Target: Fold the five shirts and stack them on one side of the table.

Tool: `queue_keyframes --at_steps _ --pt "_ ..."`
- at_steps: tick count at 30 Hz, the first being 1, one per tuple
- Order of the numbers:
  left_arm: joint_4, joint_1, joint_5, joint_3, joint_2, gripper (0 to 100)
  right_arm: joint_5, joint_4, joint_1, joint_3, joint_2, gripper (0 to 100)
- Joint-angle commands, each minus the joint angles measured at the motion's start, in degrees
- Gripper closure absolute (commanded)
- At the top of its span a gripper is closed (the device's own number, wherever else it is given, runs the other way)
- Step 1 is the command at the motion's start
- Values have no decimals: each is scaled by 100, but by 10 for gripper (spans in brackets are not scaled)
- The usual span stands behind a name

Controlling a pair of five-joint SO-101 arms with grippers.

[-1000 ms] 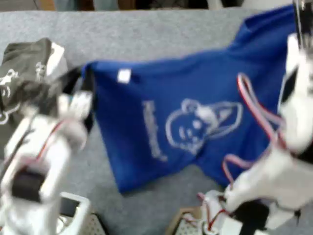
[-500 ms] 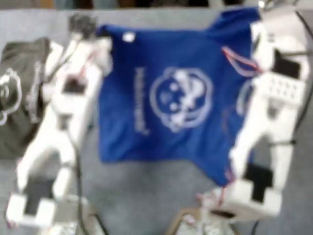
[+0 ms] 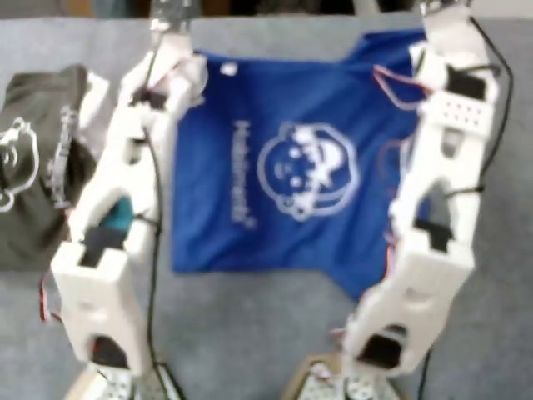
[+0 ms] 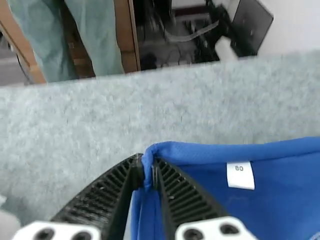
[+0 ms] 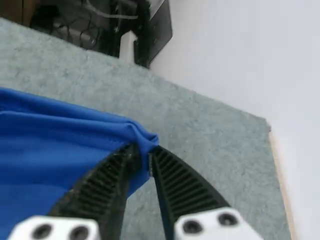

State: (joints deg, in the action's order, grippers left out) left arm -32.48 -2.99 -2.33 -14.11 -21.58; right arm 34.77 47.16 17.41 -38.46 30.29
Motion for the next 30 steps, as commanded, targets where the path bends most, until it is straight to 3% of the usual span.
queue_keyframes --at_steps 1,7,13,19,23,30 --pt "-1073 -22 9 -462 176 971 53 1635 -26 -1095 -92 985" --pt "-3473 -558 -624 -400 633 971 62 3991 -26 -1947 -57 985" --pt "-4659 -708 -492 -224 730 971 70 5407 -97 -1991 -84 985" --pt "-4571 -769 -448 1279 1152 971 255 5407 369 -1103 -655 985" --pt "-3719 -936 -457 2905 2180 971 703 5187 571 514 -1552 985" --pt "-2409 -743 -475 5279 3815 971 1196 3209 1116 4268 -3284 985"
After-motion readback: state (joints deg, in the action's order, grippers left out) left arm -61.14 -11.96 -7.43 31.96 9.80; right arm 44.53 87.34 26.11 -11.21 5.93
